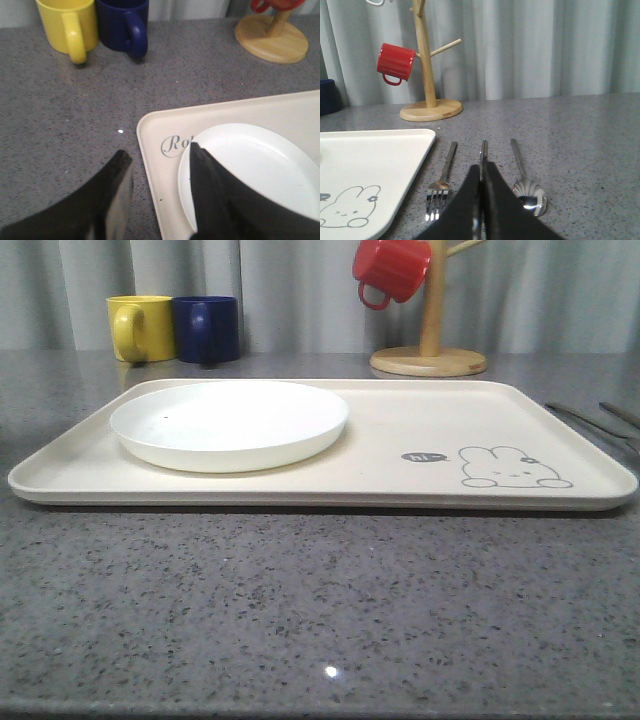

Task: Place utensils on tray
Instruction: 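Set the plate on the tray's end nearest the left gripper, release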

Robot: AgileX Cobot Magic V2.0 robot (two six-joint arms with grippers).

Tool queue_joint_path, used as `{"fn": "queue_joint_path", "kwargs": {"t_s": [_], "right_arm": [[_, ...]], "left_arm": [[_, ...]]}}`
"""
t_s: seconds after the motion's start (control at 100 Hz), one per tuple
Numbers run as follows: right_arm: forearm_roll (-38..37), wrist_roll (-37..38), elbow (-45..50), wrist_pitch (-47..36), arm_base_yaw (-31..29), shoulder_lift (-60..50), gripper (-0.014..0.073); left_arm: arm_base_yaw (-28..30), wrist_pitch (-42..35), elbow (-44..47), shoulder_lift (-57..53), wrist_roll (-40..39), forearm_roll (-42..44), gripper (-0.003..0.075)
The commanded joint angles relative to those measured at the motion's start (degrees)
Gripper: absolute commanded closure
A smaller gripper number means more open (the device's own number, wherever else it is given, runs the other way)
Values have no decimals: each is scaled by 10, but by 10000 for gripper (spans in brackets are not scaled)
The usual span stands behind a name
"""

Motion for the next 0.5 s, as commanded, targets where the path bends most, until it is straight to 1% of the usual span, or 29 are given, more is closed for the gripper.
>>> {"fn": "queue_joint_path", "kwargs": {"t_s": [0.0, 0.12, 0.29, 0.39, 0.49], "right_arm": [[0, -4, -10, -49, -1, -4, 662], [0, -4, -10, -49, -1, -4, 662], [0, -4, -10, -49, -1, -4, 662], [0, -4, -10, -49, -1, -4, 662], [0, -4, -10, -49, -1, -4, 662]], "left_arm": [[-2, -97, 47, -73, -3, 0, 447], [-2, -152, 140, -164, -3, 14, 447], [-2, -218, 239, -266, -3, 40, 447], [-2, -233, 272, -308, -3, 40, 449], [-2, -235, 291, -343, -3, 40, 479]]}}
